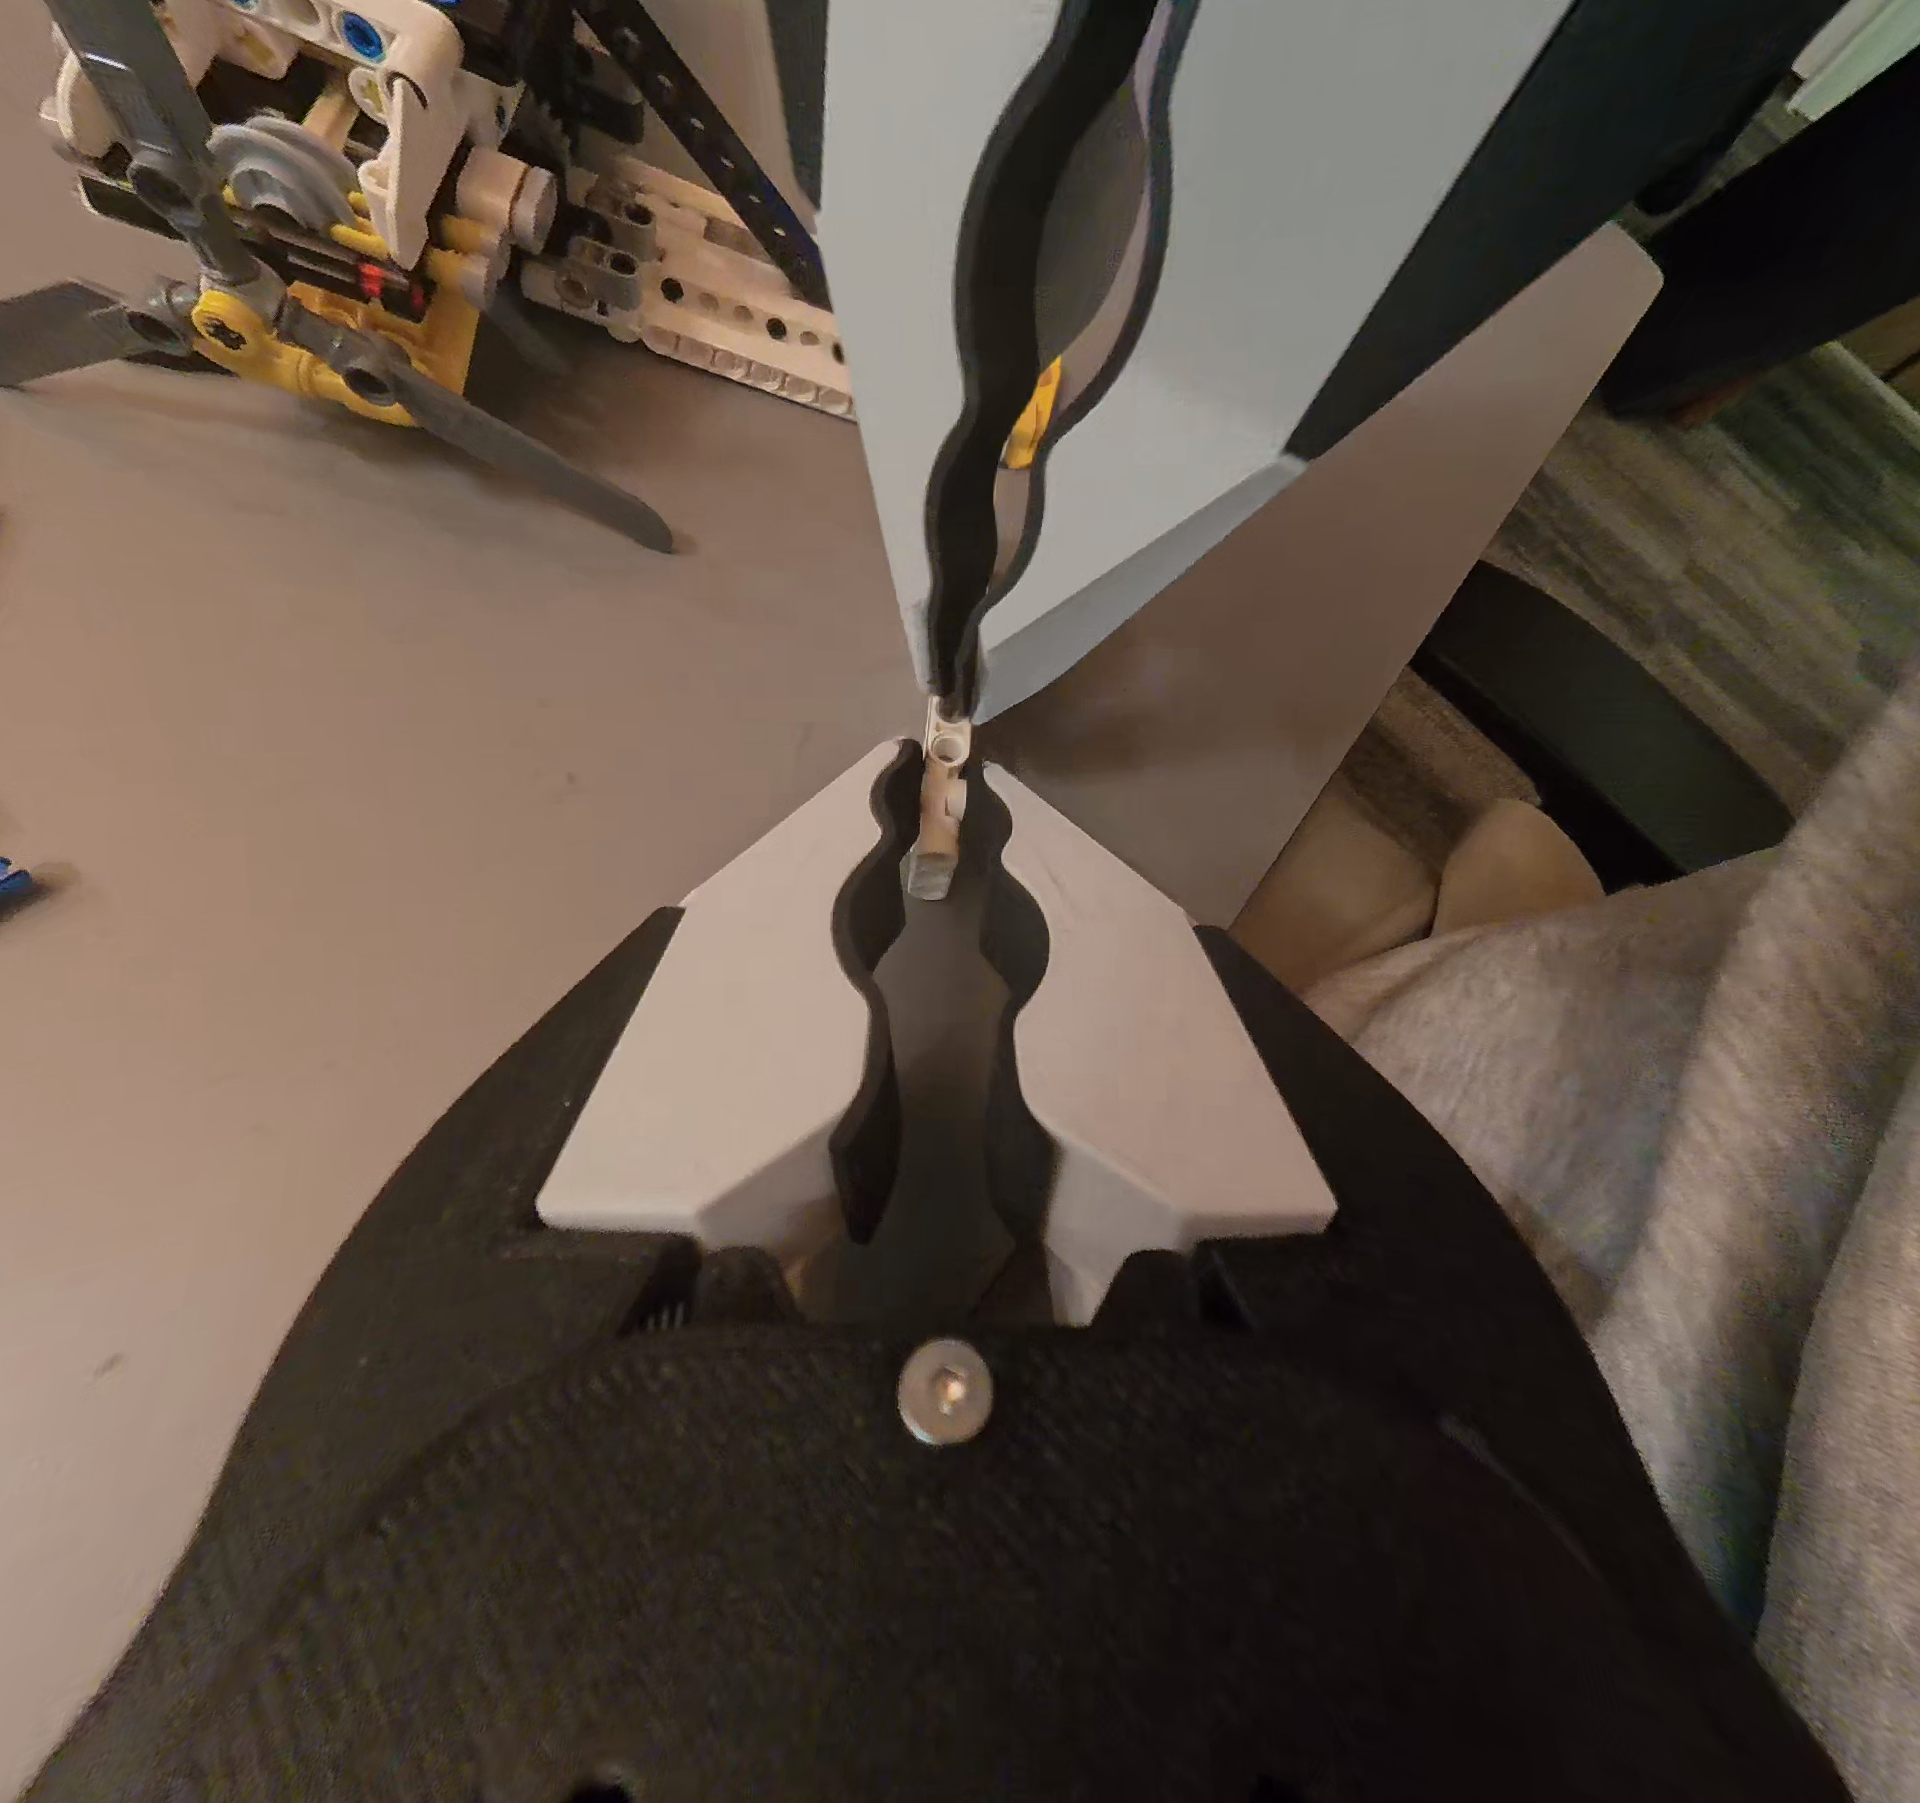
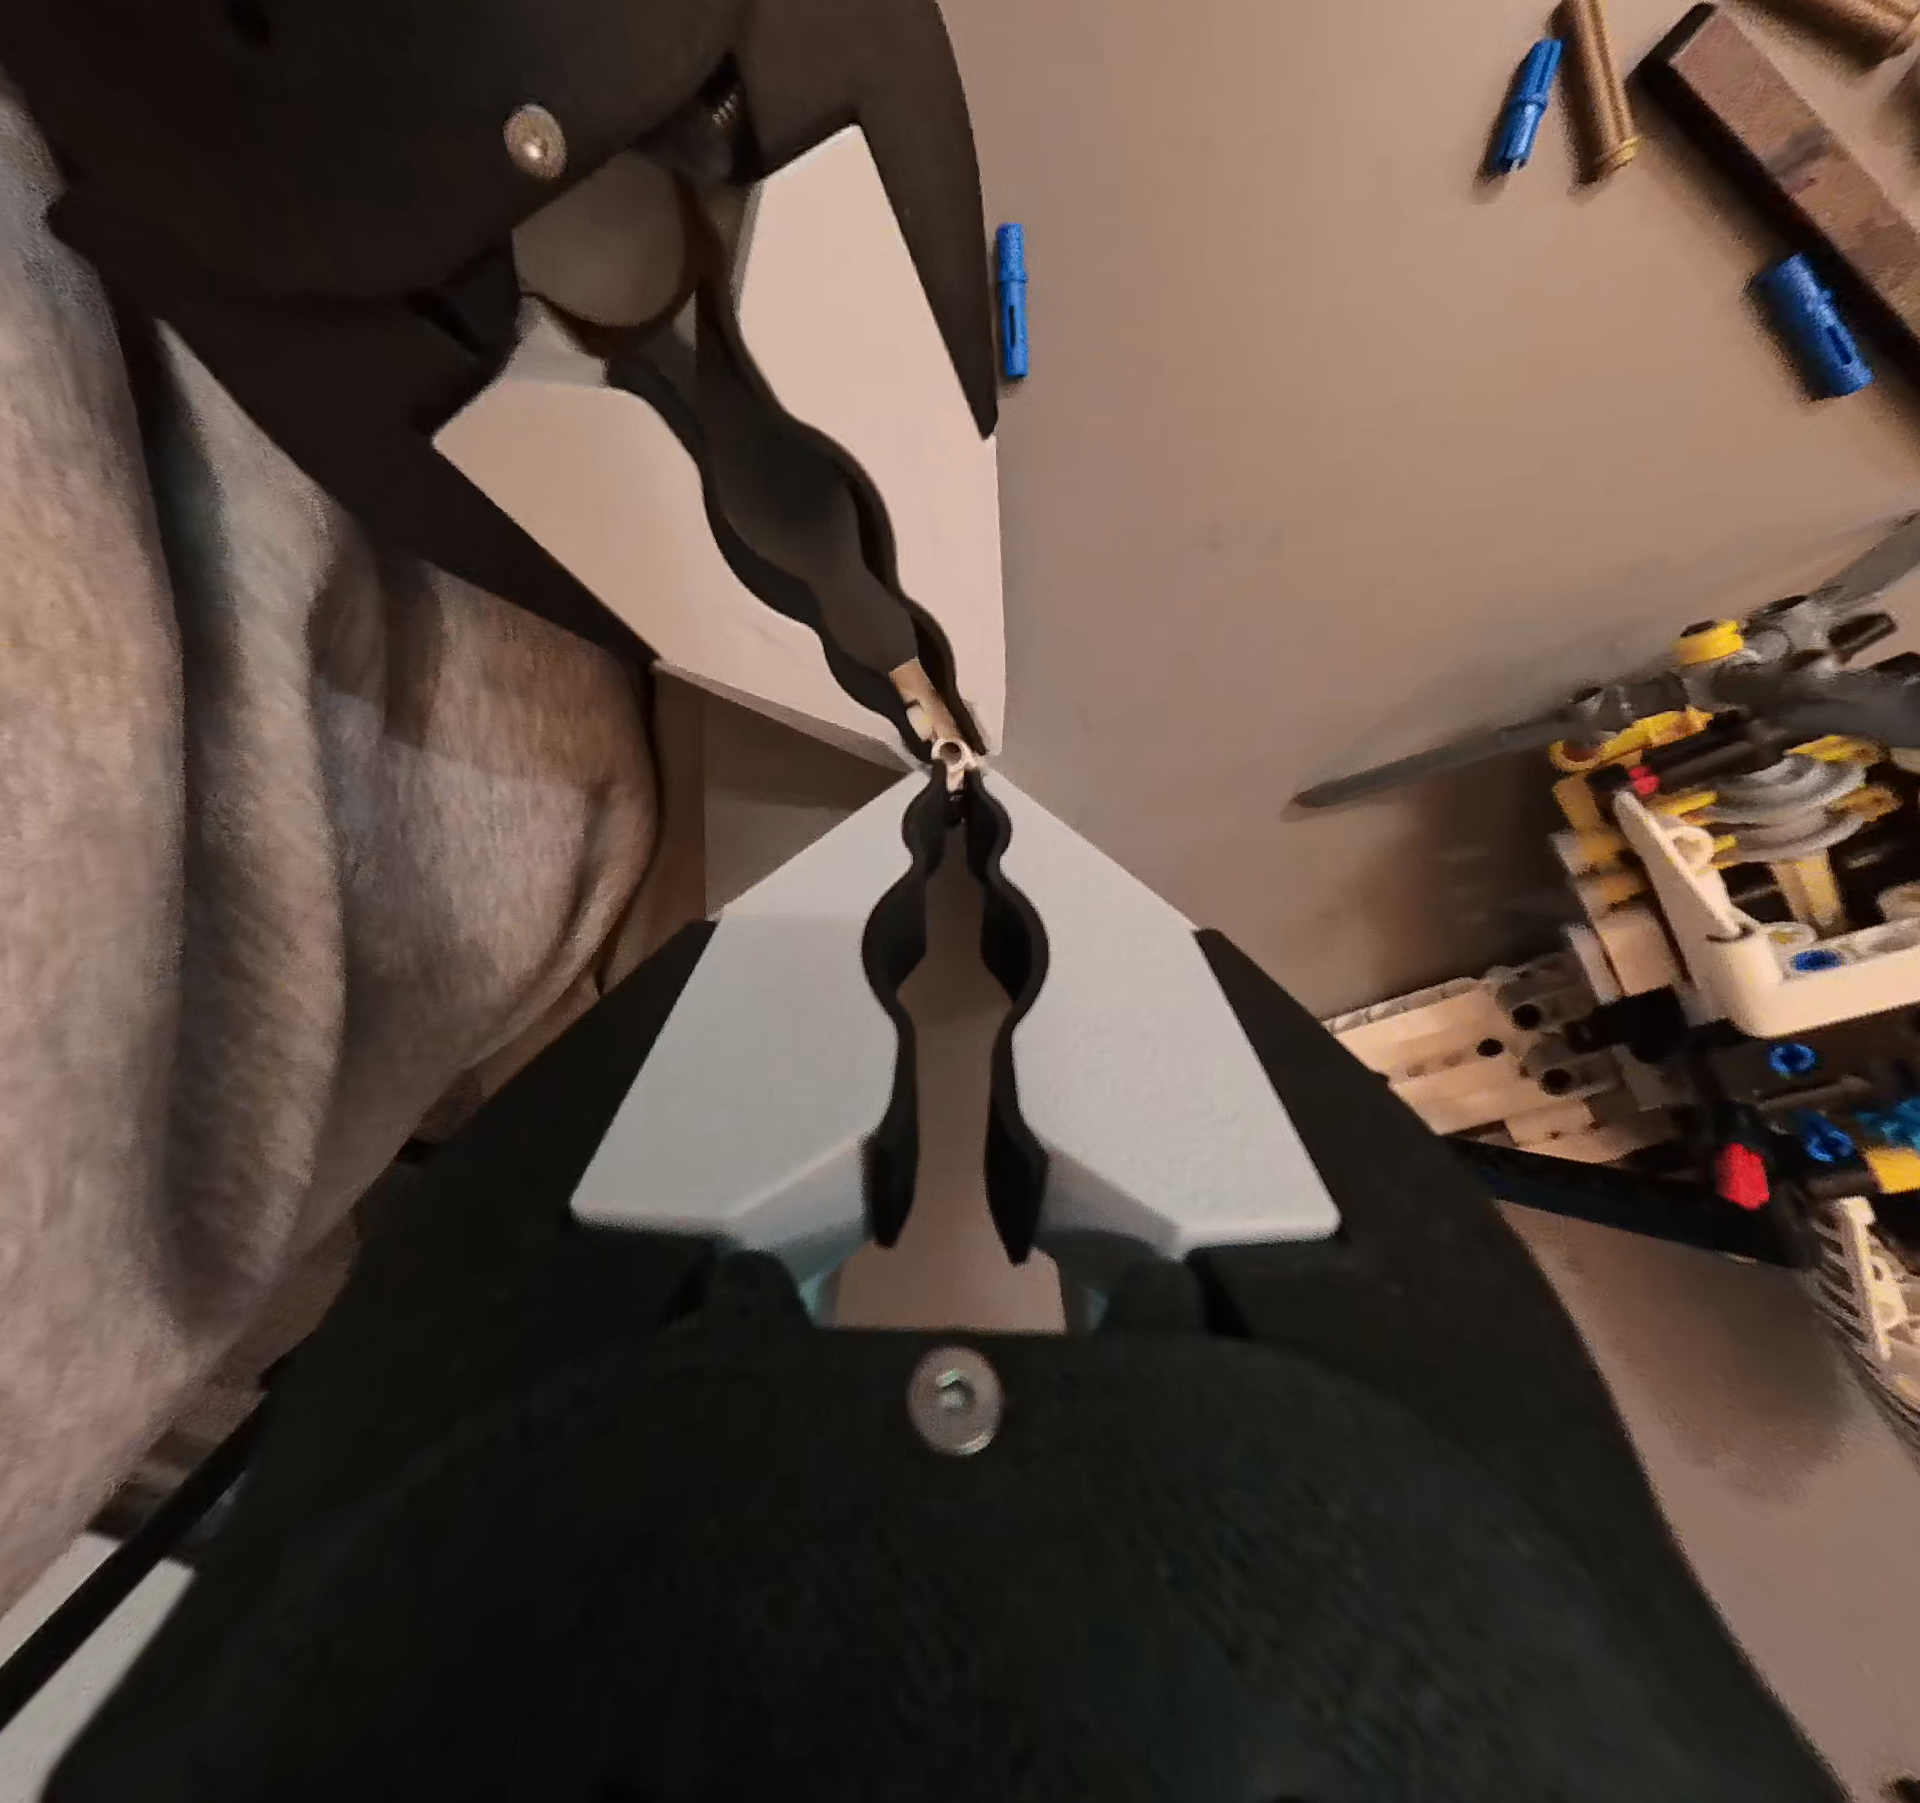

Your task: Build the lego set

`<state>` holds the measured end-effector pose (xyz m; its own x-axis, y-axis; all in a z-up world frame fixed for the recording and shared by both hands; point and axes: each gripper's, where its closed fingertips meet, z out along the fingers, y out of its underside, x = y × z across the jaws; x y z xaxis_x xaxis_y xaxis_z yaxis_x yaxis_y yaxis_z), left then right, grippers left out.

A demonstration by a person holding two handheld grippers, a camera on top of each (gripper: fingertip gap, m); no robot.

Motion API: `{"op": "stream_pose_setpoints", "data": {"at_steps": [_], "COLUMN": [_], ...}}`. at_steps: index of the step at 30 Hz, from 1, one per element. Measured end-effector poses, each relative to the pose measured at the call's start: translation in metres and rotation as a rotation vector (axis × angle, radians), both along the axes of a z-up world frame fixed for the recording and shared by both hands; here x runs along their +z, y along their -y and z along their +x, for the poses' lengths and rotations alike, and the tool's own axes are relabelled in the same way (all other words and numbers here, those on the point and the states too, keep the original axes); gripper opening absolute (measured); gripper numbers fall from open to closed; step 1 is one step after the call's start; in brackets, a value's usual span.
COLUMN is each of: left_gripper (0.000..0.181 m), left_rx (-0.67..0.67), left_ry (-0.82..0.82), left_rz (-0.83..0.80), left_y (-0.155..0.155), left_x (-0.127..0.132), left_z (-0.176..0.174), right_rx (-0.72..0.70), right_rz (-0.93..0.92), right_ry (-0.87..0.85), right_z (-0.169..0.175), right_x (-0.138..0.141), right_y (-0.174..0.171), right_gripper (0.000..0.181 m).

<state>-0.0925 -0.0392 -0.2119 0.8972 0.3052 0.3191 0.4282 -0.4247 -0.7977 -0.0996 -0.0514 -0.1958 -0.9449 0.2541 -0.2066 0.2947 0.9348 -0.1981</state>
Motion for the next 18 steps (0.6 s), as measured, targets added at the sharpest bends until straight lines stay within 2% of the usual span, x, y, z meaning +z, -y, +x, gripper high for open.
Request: {"op": "stream_pose_setpoints", "data": {"at_steps": [5,18], "left_gripper": [0.006,0.005], "left_rx": [0.0,0.021], "left_ry": [0.006,-0.003], "left_rz": [0.002,0.01], "left_y": [0.0,0.0011], "left_x": [0.0,0.0009], "left_z": [-0.0002,-0.0025], "right_rx": [0.0,0.032], "right_rz": [-0.055,-0.037], "right_ry": [-0.025,-0.099], "right_z": [0.0005,-0.003], "right_x": [0.0006,-0.0022], "right_y": [-0.0017,-0.0082], "right_gripper": [0.002,0.0]}}
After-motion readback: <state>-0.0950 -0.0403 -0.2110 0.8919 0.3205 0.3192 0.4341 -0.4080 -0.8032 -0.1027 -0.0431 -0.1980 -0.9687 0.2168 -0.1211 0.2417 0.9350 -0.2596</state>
